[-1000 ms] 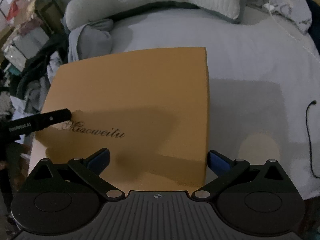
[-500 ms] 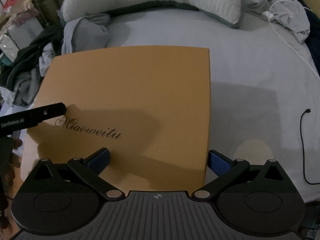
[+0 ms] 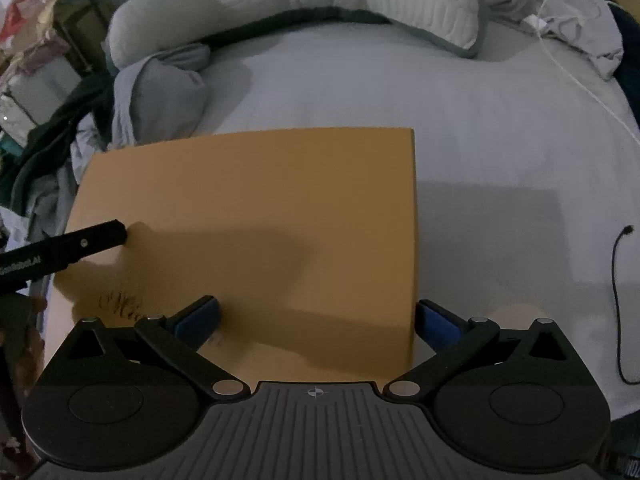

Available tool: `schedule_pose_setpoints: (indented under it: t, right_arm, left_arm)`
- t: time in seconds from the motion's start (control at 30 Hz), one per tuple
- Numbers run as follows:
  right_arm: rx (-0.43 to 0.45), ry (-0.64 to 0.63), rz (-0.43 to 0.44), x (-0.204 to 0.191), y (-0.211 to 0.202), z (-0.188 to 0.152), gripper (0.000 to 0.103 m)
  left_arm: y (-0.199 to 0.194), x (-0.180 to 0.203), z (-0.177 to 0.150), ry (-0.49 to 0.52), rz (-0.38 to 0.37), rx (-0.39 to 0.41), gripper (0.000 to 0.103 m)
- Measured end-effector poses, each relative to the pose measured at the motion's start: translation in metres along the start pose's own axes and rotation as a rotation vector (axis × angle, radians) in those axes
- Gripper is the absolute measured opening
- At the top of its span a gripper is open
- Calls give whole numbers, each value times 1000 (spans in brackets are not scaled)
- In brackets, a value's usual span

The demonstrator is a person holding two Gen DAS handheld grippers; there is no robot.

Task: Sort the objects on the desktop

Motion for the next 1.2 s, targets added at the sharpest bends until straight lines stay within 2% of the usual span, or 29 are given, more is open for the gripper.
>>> schedule_pose_setpoints:
  t: [0.23, 0.7, 0.87, 0.97, 1.2]
  right_arm:
    - [-6, 31, 38, 10, 0, -1, 103]
    - [1, -5, 23, 8, -12, -23, 103]
    - [-11, -17, 51, 5, -18, -37, 103]
    - [-6, -43, 40, 0, -21, -46, 103]
    - [5, -43, 44, 0, -22, -46, 103]
  left_arm:
    - [-5, -3, -2, 16, -31, 14, 103]
    - [-36, -17, -33, 54, -49, 0, 103]
    - [-31, -17, -42, 48, -66, -27, 103]
    - [-29, -14, -42, 31, -92, -26, 103]
    - [-25, -8, -39, 37, -94, -33, 103]
Point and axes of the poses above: each gripper's, at about its wrist camera, not at the fingertips, and y roughly the way its jaws point, x to its right, z to its top, the point moved 2 cm from there along y, roughly the way its jaws point, and after that the axes turned 12 degrees about y, right-handed, at the moved point
